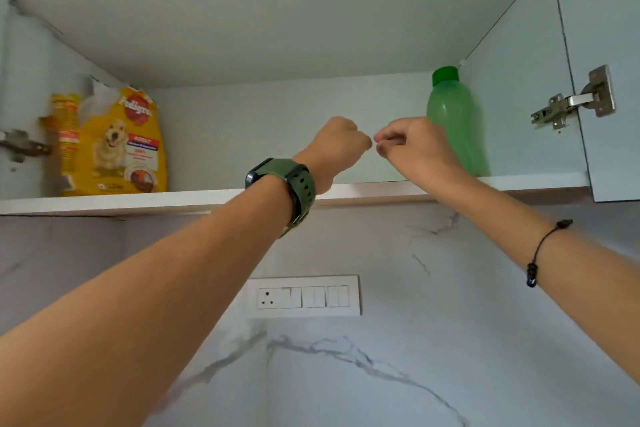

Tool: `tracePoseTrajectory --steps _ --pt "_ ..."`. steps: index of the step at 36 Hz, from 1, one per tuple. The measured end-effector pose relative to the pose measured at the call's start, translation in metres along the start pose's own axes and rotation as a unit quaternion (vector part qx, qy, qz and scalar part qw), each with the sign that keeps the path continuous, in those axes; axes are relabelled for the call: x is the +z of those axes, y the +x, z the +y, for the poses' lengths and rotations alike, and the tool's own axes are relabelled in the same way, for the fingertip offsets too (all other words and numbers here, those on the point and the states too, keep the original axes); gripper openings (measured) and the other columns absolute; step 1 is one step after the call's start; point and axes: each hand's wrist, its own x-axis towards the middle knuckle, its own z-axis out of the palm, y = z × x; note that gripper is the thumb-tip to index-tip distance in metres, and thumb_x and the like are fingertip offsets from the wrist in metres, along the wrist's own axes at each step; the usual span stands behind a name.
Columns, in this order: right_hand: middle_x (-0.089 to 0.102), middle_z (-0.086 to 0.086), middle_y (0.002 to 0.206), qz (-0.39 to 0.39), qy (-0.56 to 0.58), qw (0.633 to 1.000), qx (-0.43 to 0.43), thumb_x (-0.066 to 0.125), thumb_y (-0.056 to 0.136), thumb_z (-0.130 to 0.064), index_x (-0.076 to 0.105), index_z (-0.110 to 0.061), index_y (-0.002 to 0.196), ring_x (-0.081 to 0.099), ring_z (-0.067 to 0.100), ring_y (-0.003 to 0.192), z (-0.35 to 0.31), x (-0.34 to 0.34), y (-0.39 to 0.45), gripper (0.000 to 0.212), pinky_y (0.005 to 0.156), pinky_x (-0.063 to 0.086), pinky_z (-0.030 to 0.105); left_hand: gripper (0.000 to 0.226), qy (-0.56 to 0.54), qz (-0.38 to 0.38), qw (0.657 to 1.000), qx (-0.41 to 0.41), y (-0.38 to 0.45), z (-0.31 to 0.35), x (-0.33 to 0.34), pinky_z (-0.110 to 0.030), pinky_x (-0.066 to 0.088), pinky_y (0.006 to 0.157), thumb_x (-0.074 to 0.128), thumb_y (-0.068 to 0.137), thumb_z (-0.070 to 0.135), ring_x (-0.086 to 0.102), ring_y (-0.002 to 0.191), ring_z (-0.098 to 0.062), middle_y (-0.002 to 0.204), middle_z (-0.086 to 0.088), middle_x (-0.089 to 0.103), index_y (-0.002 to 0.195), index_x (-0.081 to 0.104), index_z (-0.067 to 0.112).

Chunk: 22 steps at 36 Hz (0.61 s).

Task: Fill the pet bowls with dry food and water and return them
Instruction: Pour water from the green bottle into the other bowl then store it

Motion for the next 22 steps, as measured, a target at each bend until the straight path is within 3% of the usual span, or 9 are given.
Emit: tracePoseTrajectory --steps 2,5,8,11,16,18,20,22 --pt "0.067 0.003 0.090 -0.013 0.034 0.999 -0.017 0.057 0.087 -0.007 0.071 -0.009 0.101 0.056 0.009 0.082 -0.030 0.017 -0.018 0.020 0.061 0.039 0.008 0.020 0.005 0.011 1.000 -0.008 -0.030 -0.017 -0.038 -0.030 0.030 0.072 0.049 0.088 0.005 0.035 0.076 -0.017 0.082 -0.004 0.037 0.073 0.041 0.017" --pt "0.064 0.000 0.083 -0.046 0.085 0.994 -0.046 0.056 0.087 -0.007 0.071 -0.009 0.101 0.056 0.009 0.079 -0.078 0.048 -0.042 0.021 0.058 0.036 0.001 0.013 0.022 0.036 0.999 -0.026 -0.078 -0.037 -0.100 -0.031 0.036 0.080 0.051 0.090 0.009 0.044 0.088 -0.016 0.096 -0.004 0.045 0.094 0.054 0.021" --pt "0.062 -0.002 0.076 -0.093 0.132 0.985 -0.064 0.056 0.086 -0.006 0.071 -0.009 0.101 0.055 0.009 0.072 -0.131 0.082 -0.063 0.021 0.057 0.034 -0.003 0.020 0.057 0.066 0.995 -0.051 -0.131 -0.049 -0.162 -0.032 0.037 0.082 0.050 0.091 0.008 0.046 0.089 -0.018 0.094 -0.005 0.047 0.080 0.049 0.025" --pt "0.070 0.008 0.088 -0.130 0.176 0.971 -0.096 0.057 0.086 -0.005 0.071 -0.007 0.099 0.060 0.014 0.079 -0.182 0.115 -0.080 0.019 0.062 0.040 0.007 0.022 0.084 0.100 0.987 -0.093 -0.178 -0.057 -0.216 -0.035 0.041 0.095 0.049 0.092 0.009 0.052 0.098 -0.019 0.098 -0.004 0.054 0.079 0.057 0.025" --pt "0.072 0.009 0.092 -0.159 0.246 0.944 -0.154 0.058 0.087 -0.005 0.072 -0.003 0.096 0.062 0.017 0.082 -0.262 0.159 -0.105 0.017 0.069 0.045 0.016 0.032 0.149 0.168 0.967 -0.123 -0.237 -0.058 -0.287 -0.027 0.034 0.068 0.050 0.092 0.010 0.043 0.082 -0.015 0.086 -0.005 0.049 0.065 0.049 0.026" --pt "0.072 0.011 0.092 -0.164 0.271 0.932 -0.177 0.056 0.088 -0.005 0.072 -0.001 0.094 0.064 0.018 0.081 -0.289 0.172 -0.114 0.018 0.072 0.048 0.024 0.029 0.187 0.209 0.953 -0.114 -0.256 -0.055 -0.310 -0.026 0.033 0.070 0.051 0.089 0.012 0.043 0.084 -0.013 0.089 -0.003 0.049 0.067 0.046 0.030" --pt "0.073 0.008 0.091 -0.166 0.296 0.921 -0.191 0.055 0.087 -0.005 0.073 -0.004 0.093 0.063 0.013 0.079 -0.313 0.183 -0.121 0.019 0.075 0.049 0.024 0.021 0.220 0.244 0.938 -0.109 -0.271 -0.049 -0.327 -0.025 0.037 0.080 0.050 0.089 0.011 0.051 0.090 -0.015 0.098 0.000 0.057 0.086 0.059 0.030" --pt "0.073 0.005 0.091 -0.181 0.314 0.910 -0.199 0.054 0.087 -0.007 0.073 -0.008 0.093 0.064 0.013 0.082 -0.335 0.194 -0.127 0.020 0.079 0.050 0.027 0.035 0.282 0.264 0.916 -0.111 -0.285 -0.040 -0.341 -0.024 0.041 0.094 0.047 0.091 0.006 0.056 0.109 -0.016 0.118 -0.002 0.060 0.123 0.056 0.017"
